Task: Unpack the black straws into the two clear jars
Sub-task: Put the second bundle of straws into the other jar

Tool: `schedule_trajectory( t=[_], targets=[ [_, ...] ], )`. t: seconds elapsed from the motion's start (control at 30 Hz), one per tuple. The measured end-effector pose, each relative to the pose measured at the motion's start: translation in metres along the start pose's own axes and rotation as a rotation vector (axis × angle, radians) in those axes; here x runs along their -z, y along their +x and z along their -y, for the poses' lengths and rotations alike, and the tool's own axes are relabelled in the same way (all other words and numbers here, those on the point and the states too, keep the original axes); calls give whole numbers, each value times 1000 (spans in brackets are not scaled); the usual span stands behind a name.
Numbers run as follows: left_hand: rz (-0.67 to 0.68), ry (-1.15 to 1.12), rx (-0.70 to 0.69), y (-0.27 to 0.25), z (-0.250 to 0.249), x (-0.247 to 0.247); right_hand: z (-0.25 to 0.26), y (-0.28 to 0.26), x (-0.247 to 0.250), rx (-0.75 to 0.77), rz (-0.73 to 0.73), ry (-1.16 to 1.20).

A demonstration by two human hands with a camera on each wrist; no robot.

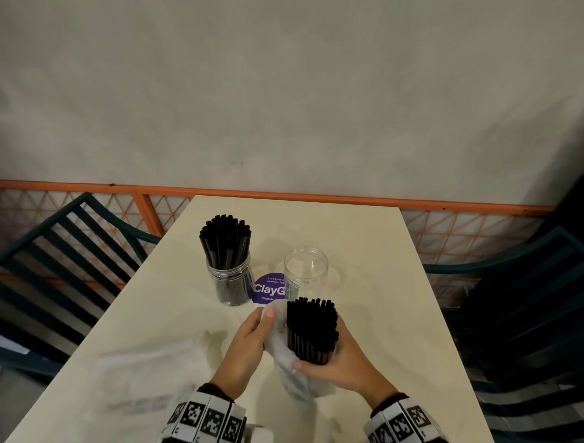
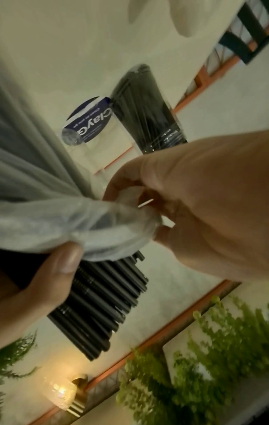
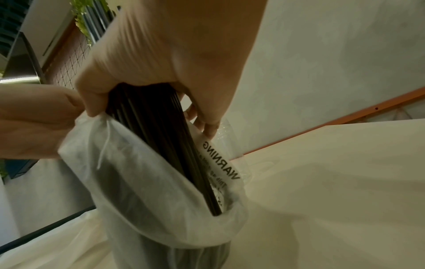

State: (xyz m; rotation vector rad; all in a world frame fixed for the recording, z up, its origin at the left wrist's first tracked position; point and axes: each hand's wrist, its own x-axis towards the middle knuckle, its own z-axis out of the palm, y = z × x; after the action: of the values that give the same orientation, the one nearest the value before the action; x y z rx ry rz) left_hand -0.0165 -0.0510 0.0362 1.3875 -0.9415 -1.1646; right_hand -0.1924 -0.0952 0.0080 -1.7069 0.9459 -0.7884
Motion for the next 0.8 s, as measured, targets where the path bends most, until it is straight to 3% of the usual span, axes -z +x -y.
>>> schedule_trajectory(
  t=[0.13, 0.27, 0.37, 0.47, 0.6, 0.67, 0.8],
  targets=[
    [31, 63, -85, -2, 2, 2, 0, 2, -2, -53, 100, -37],
    [13, 309, -192, -9, -11, 4, 3, 5, -3, -79, 163, -43],
    [-51, 548, -463, -18, -36, 1, 6, 5, -4, -72, 170, -15],
    [-6, 862, -714, -22, -50, -19, 7, 4, -5, -53, 177, 12],
    [59, 1158, -608, -19, -41, -45, 8, 6, -8, -7, 178, -13],
    [66, 1156, -590, -16, -39, -50, 7, 6, -8, 4, 176, -52],
    [41, 1057, -686, -14, -37, -52, 5, 6, -7, 2, 168, -45]
  ],
)
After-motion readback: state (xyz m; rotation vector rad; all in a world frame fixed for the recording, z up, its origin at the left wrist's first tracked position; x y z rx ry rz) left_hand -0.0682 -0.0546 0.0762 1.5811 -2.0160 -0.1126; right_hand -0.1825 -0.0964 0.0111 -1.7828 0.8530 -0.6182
